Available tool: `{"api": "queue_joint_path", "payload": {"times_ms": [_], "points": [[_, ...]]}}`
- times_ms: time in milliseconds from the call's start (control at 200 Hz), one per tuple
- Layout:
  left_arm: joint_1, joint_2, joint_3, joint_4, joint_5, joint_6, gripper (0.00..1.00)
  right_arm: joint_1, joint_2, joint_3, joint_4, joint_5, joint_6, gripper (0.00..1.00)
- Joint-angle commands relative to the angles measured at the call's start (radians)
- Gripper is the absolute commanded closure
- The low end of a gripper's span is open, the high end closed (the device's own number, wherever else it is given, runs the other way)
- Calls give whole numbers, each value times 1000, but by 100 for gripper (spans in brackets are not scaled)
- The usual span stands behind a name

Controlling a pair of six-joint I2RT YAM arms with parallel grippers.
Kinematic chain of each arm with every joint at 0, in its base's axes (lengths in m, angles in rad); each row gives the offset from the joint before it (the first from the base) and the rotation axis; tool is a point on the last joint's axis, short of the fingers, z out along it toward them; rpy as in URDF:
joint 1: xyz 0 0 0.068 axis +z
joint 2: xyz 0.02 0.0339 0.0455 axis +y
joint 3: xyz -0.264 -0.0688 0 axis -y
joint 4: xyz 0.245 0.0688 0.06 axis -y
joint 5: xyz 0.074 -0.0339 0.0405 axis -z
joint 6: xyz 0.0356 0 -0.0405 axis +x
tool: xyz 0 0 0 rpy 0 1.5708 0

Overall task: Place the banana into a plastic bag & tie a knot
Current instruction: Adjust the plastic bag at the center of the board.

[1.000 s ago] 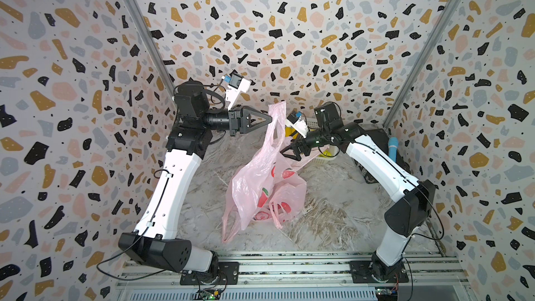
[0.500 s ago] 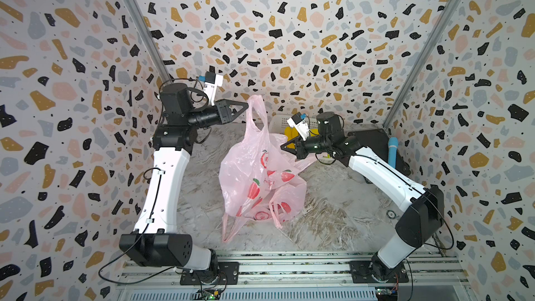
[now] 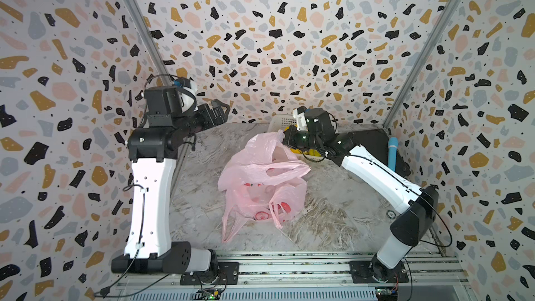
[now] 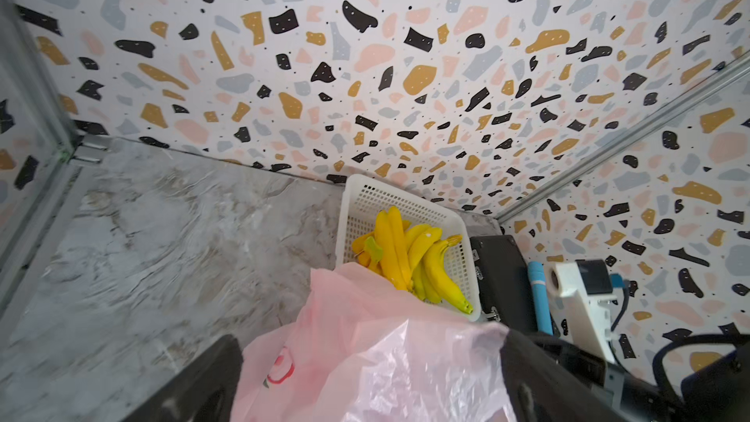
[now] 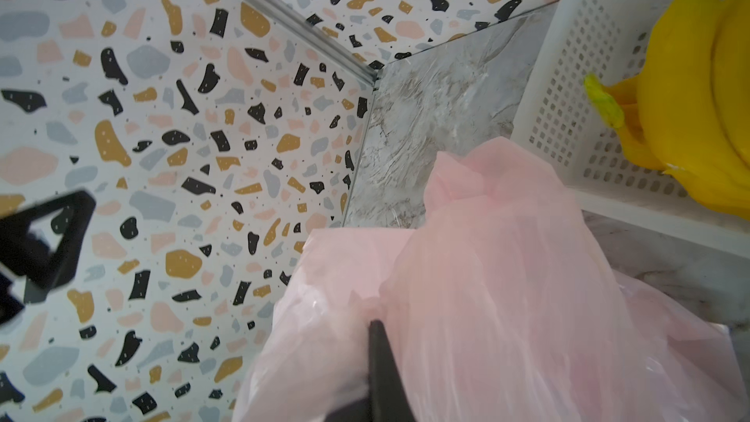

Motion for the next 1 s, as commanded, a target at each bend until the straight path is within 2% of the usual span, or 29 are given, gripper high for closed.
{"api": "queue_joint_path", "payload": {"times_ms": [0, 310, 365, 556, 736, 836, 936, 996], "points": [[-23, -114, -93, -18, -54, -16, 1, -2, 52, 119, -203, 116, 175, 100], [-205, -371, -473, -51, -44, -56, 1, 2, 192, 329, -289, 126, 286, 100], [-236, -424, -541, -52, -84, -79, 1, 2, 210, 363, -313, 136, 298, 100], [-337, -577, -770, 8, -112, -189, 1, 2, 247, 405, -323, 139, 351, 100], [-514, -575, -927, 171, -159, -285, 1, 4, 260, 406, -306, 122, 386, 100], [-660, -495, -985, 302, -270, -311, 1, 7, 258, 410, -316, 133, 391, 100], [-800, -382, -968, 346, -540, -306, 1, 9, 249, 407, -330, 144, 392, 100], [-845, -343, -963, 387, -719, -307, 1, 10, 246, 407, -339, 146, 397, 100]]}}
